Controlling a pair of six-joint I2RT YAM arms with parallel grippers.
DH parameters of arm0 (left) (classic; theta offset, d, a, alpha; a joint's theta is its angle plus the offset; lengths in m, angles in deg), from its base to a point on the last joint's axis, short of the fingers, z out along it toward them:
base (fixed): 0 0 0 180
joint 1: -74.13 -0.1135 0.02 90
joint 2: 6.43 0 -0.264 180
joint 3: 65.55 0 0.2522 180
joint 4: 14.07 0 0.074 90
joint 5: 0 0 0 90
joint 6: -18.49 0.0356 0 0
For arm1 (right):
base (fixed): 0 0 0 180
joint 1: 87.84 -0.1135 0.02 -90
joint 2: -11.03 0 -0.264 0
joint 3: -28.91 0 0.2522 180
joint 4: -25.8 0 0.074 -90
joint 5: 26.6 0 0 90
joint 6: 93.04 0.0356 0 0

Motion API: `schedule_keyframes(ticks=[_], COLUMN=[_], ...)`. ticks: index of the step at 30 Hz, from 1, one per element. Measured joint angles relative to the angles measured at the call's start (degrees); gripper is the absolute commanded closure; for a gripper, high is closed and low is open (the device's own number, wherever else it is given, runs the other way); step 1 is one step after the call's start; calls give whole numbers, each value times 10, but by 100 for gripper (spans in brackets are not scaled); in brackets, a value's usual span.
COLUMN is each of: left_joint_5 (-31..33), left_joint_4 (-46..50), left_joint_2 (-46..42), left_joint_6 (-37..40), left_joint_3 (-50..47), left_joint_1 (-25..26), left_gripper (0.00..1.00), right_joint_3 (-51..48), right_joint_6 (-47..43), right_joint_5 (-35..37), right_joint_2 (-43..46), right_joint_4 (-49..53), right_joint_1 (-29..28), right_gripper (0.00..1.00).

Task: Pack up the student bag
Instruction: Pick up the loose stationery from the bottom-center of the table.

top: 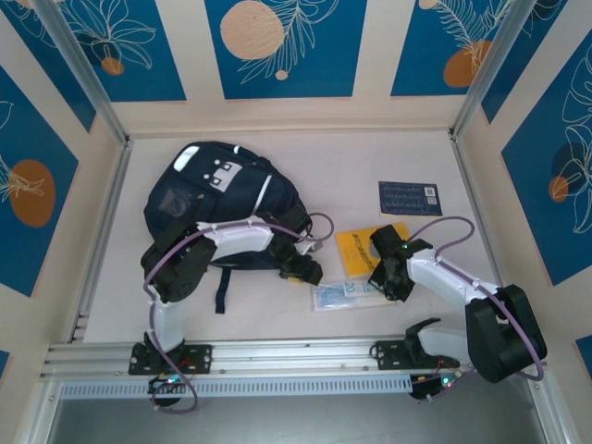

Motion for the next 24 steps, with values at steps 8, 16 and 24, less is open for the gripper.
schedule_keyframes(ticks=[8, 16, 24], left_joint_5=[-52, -117, -171], left_joint_4=[-11, -45, -104], left_joint_2=[16, 34, 35], left_joint_6=[-2, -17, -62], left_joint_3=[7, 7, -13], left_joint_1=[-4, -7, -21], left_gripper=[48, 52, 70], right_joint_3=[0, -1, -8], right_joint_6=[-4, -6, -9], right_joint_5=[-3, -8, -10], right_joint_2=[0, 2, 14], right_joint_4=[-1, -3, -8], right_joint_1=[0, 3, 3], right_gripper=[97, 97, 97])
